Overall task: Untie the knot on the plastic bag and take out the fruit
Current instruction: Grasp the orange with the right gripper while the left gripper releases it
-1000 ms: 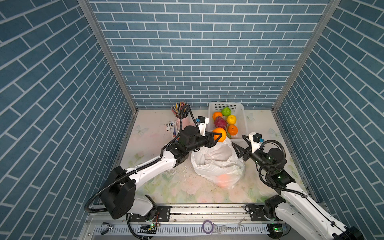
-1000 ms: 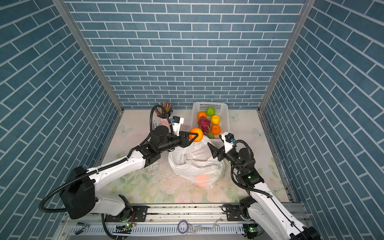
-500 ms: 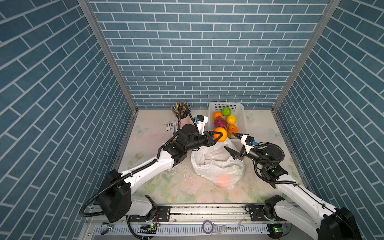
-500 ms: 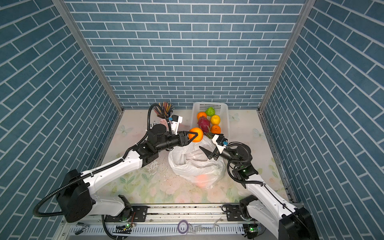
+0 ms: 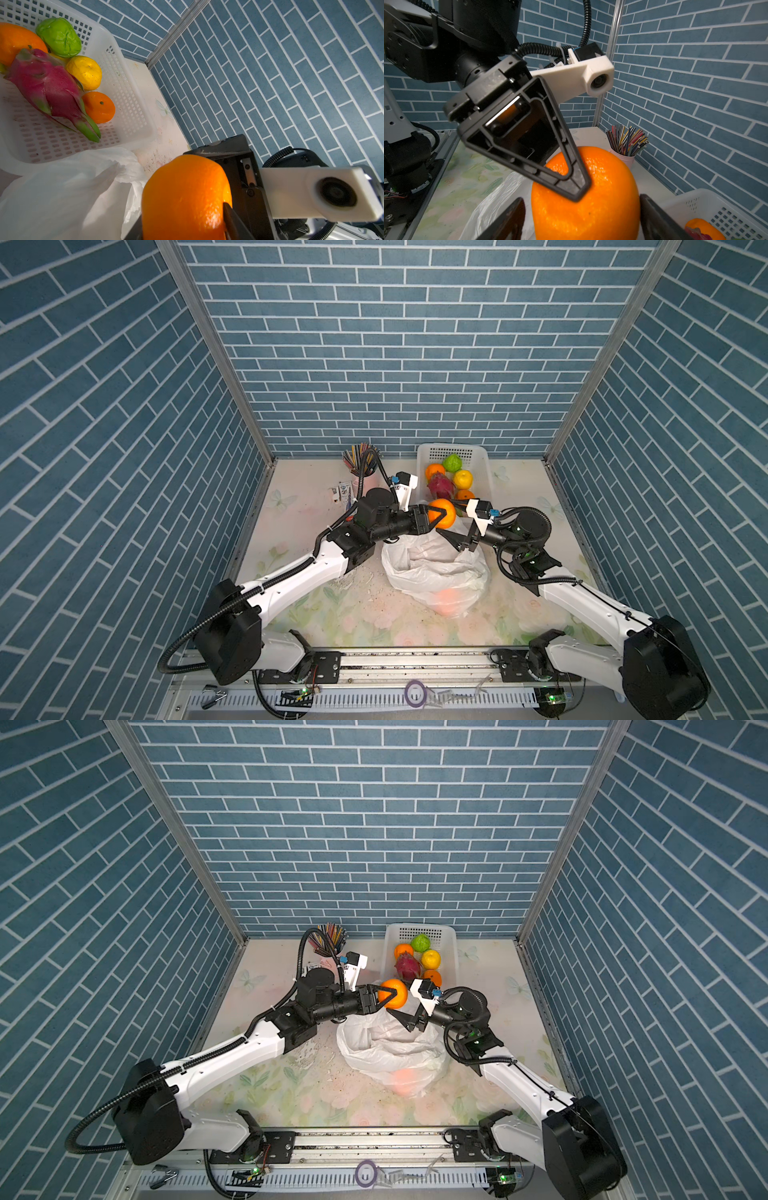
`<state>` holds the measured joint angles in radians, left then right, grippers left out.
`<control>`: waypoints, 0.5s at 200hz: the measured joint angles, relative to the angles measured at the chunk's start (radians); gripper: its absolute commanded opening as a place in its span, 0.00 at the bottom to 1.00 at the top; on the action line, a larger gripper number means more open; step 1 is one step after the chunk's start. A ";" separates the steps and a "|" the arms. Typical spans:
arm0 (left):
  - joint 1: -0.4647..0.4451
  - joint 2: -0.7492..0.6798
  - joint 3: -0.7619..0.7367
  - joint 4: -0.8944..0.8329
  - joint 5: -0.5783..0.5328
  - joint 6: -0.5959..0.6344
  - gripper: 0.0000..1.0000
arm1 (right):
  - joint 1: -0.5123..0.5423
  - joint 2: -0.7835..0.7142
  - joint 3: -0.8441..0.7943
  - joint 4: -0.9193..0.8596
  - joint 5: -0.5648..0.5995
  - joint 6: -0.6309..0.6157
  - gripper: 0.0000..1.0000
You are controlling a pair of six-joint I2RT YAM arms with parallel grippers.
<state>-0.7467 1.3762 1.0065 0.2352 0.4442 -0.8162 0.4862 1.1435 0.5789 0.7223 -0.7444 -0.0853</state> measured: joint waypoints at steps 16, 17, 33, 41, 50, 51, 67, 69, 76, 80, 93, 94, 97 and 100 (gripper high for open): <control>-0.001 0.000 0.003 -0.005 0.003 -0.004 0.34 | 0.001 0.011 0.002 0.008 -0.003 -0.002 0.83; -0.001 0.000 0.003 -0.005 0.003 -0.004 0.34 | 0.002 0.013 0.003 0.009 -0.003 -0.002 0.83; -0.004 0.000 0.003 -0.005 0.007 -0.009 0.34 | 0.006 0.027 0.013 0.017 -0.006 -0.002 0.82; -0.005 0.000 0.003 -0.005 0.006 -0.011 0.34 | 0.008 0.033 0.019 0.020 -0.008 -0.002 0.81; -0.005 0.000 0.003 -0.005 0.006 -0.014 0.34 | 0.010 0.040 0.023 0.023 -0.009 -0.002 0.80; -0.005 0.000 0.003 -0.006 0.006 -0.014 0.34 | 0.010 0.041 0.024 0.023 -0.010 -0.002 0.80; -0.003 0.000 0.003 -0.006 0.003 -0.018 0.34 | 0.010 0.054 0.033 0.026 -0.012 -0.003 0.73; -0.003 0.000 0.003 -0.006 0.003 -0.018 0.34 | 0.010 0.055 0.034 0.027 -0.012 -0.004 0.72; -0.003 0.000 0.003 -0.006 0.002 -0.019 0.36 | 0.010 0.060 0.036 0.028 -0.012 -0.005 0.69; -0.003 0.000 0.003 -0.006 0.001 -0.019 0.37 | 0.010 0.062 0.038 0.029 -0.012 -0.008 0.67; -0.003 0.000 0.003 -0.007 -0.003 -0.020 0.46 | 0.010 0.068 0.041 0.031 -0.015 -0.012 0.61; -0.003 0.000 0.003 -0.007 -0.003 -0.020 0.47 | 0.010 0.068 0.042 0.031 -0.015 -0.012 0.60; -0.003 0.000 0.003 -0.007 -0.003 -0.021 0.51 | 0.010 0.069 0.043 0.031 -0.016 -0.010 0.59; -0.003 0.000 0.003 -0.007 -0.005 -0.020 0.55 | 0.010 0.070 0.043 0.031 -0.016 -0.013 0.58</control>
<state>-0.7494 1.3762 1.0096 0.2279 0.4393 -0.8364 0.4965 1.2133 0.6220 0.7528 -0.7605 -0.0982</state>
